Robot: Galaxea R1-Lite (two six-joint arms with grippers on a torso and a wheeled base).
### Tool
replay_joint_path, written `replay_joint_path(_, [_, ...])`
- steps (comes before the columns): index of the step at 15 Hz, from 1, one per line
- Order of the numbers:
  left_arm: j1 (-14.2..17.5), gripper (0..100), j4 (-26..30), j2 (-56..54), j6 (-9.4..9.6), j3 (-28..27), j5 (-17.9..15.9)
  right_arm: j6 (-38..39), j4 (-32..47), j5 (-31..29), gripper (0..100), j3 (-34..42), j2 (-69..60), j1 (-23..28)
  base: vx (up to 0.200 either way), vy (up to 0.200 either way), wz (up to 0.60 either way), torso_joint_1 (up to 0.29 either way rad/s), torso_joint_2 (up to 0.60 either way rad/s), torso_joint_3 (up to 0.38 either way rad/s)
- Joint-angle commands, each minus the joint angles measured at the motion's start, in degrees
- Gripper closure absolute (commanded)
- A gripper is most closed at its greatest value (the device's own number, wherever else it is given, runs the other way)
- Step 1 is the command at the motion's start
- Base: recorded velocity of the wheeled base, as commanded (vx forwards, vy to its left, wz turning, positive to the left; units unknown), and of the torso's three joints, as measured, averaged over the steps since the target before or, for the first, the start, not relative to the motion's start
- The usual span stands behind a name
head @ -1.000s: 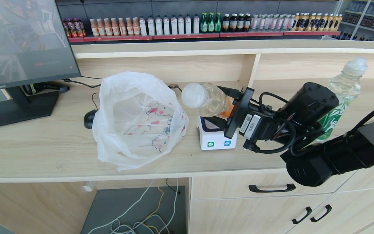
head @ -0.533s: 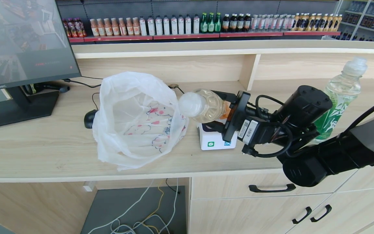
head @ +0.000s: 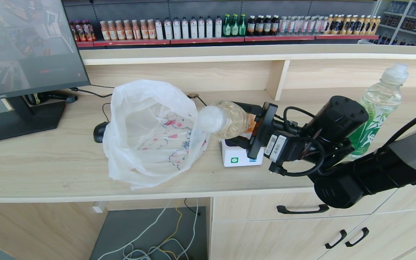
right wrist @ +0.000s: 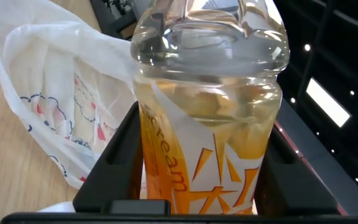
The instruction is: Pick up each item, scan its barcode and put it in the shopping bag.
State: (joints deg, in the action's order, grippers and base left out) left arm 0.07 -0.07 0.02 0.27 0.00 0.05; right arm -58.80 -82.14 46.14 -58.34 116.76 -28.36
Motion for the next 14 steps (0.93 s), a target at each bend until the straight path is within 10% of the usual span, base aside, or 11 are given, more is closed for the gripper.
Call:
replay_joint_path(1, [0.0,0,0.0,0.0,0.0,0.0,0.0,0.0,0.1,0.1,100,0.0,0.0,0.0,0.0,0.0,0.0,0.0,0.0,0.0])
replay_joint_path(14, [0.0,0,0.0,0.0,0.0,0.0,0.0,0.3,0.1,-0.4,100,-1.3,-0.1,-0.7,0.0,0.0,0.0,0.0,0.0,0.0])
